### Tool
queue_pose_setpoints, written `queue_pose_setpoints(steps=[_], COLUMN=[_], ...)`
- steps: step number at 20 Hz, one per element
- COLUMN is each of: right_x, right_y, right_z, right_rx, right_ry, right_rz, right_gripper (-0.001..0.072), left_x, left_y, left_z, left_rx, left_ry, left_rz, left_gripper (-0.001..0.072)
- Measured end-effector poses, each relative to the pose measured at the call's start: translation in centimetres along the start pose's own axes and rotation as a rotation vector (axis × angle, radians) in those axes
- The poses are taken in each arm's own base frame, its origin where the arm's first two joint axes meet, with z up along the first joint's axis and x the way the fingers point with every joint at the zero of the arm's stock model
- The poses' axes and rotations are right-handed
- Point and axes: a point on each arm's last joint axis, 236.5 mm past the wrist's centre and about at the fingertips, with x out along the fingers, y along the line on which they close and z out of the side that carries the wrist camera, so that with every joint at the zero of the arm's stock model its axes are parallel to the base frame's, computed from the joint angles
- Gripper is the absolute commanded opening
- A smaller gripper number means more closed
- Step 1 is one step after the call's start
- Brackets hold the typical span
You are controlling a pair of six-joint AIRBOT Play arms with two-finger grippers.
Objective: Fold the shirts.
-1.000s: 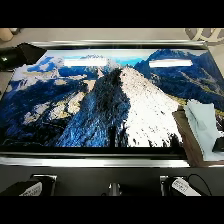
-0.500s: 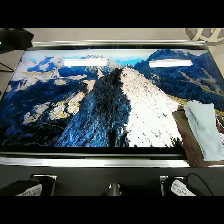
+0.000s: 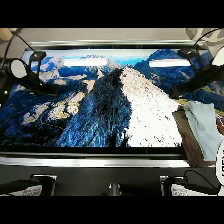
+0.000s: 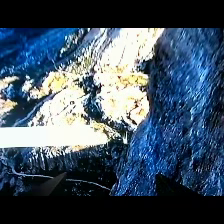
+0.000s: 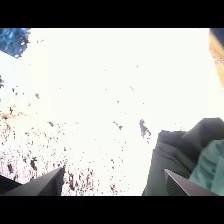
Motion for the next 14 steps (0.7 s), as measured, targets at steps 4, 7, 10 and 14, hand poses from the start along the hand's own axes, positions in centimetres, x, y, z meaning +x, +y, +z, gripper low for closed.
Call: queue_pose_setpoints(steps=[4,7,10,14], right_x=[1.5,1.9,2.0,2.1], right_y=[1.8,2.1,2.5,2.5], right_z=[-0.5,-0.7,-0.7,-0.8], right_rx=[-0.003,0.0,-0.001,-0.001], right_ry=[0.043,0.056,0.061,0.063], right_rz=[0.069,0.082,0.093,0.095], right_gripper=[0.0673,0.0673,0.0673,0.0673], left_x=[1.1,1.6,1.9,2.0], left_y=[0.0,0.0,0.0,0.0], left_z=[-1.3,-1.6,-1.7,-1.7], left_rx=[-0.01,-0.012,-0.014,-0.014], left_ry=[0.038,0.047,0.054,0.057], left_rz=[0.003,0.003,0.004,0.004], left_gripper=[0.0638,0.0638,0.0638,0.0638])
